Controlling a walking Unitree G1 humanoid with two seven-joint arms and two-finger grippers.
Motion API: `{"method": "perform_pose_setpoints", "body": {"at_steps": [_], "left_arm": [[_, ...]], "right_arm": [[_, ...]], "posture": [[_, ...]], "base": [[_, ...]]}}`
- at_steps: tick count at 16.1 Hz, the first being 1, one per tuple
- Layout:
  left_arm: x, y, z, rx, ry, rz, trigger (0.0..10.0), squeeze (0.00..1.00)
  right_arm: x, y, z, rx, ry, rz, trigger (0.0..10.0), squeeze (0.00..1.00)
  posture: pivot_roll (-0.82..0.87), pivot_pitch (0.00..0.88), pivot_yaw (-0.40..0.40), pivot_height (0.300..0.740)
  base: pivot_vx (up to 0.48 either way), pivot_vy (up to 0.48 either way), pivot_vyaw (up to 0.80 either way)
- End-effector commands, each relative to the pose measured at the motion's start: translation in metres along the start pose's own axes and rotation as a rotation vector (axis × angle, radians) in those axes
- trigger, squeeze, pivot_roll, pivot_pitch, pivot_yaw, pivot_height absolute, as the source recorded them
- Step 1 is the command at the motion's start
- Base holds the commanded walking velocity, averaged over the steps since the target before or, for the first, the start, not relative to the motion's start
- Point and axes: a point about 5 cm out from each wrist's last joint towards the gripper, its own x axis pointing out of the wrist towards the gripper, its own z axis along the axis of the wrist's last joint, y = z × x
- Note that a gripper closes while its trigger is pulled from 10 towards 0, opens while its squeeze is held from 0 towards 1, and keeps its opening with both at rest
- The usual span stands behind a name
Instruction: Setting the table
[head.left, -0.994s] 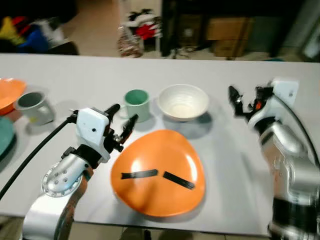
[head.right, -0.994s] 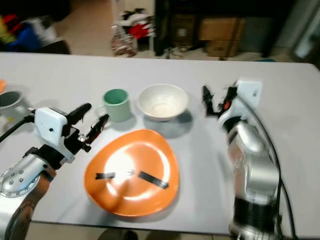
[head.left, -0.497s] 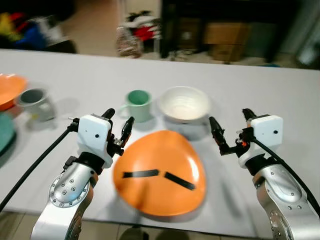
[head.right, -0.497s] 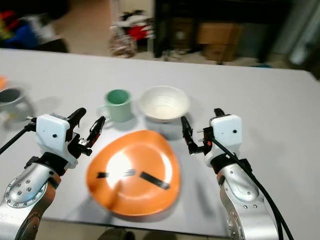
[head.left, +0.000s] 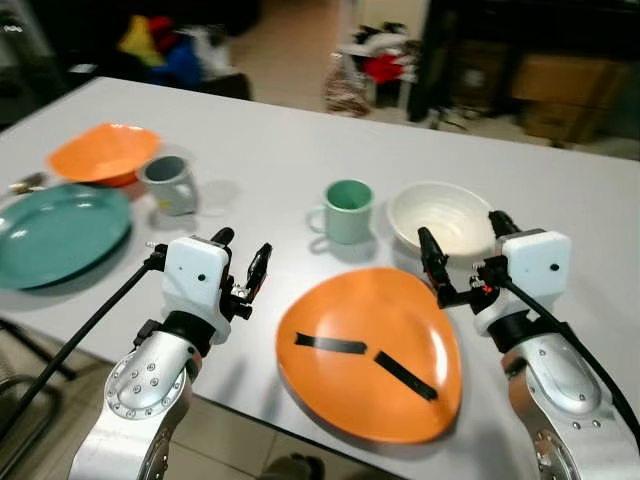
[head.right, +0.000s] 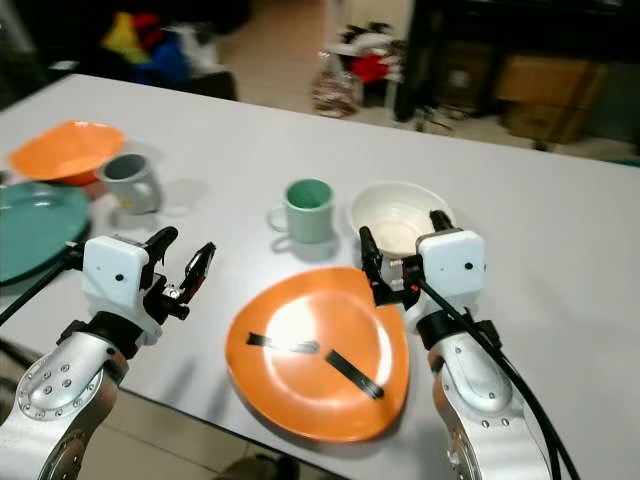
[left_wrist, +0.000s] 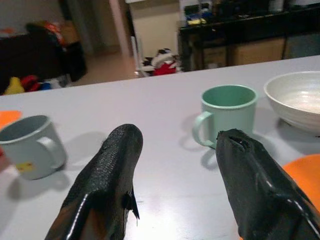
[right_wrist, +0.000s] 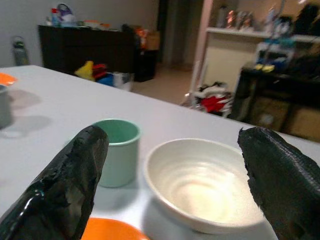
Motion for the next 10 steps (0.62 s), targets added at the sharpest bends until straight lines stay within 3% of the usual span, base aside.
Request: {"method": "perform_pose_setpoints", "body": {"at_steps": [1,4,6,10], "left_arm": [[0.0007,0.0000,-0.0027,0.003,0.011,-0.003,10.0,0.00],[0.0098,0.0025,-0.0016,0.055,0.004,0.006,10.0,0.00],[0.0082,-0.0002,-0.0006,0.030,0.004,-0.011,10.0,0.00],[0.0098,0.0032,0.0011,0.020,-0.007,0.019,10.0,0.00]], "right_arm": [[-0.0002,-0.0007,0.0028,0.014,-0.001,0.003,10.0,1.00],[0.0020,-0.0021,-0.0018,0.014,0.006,-0.003,10.0,1.00],[0.0037,-0.0035,0.0030,-0.022,0.003,-0.003,10.0,1.00],[0.0096,-0.0003,0.0033,0.013,0.000,0.014,10.0,1.00]], "posture": [[0.10,0.000,0.049,0.727],[0.10,0.000,0.059,0.727],[0.10,0.000,0.051,0.727],[0.12,0.000,0.035,0.727]], "base": [[0.000,0.000,0.80],[0.000,0.000,0.80],[0.000,0.000,0.80],[0.000,0.000,0.80]]}}
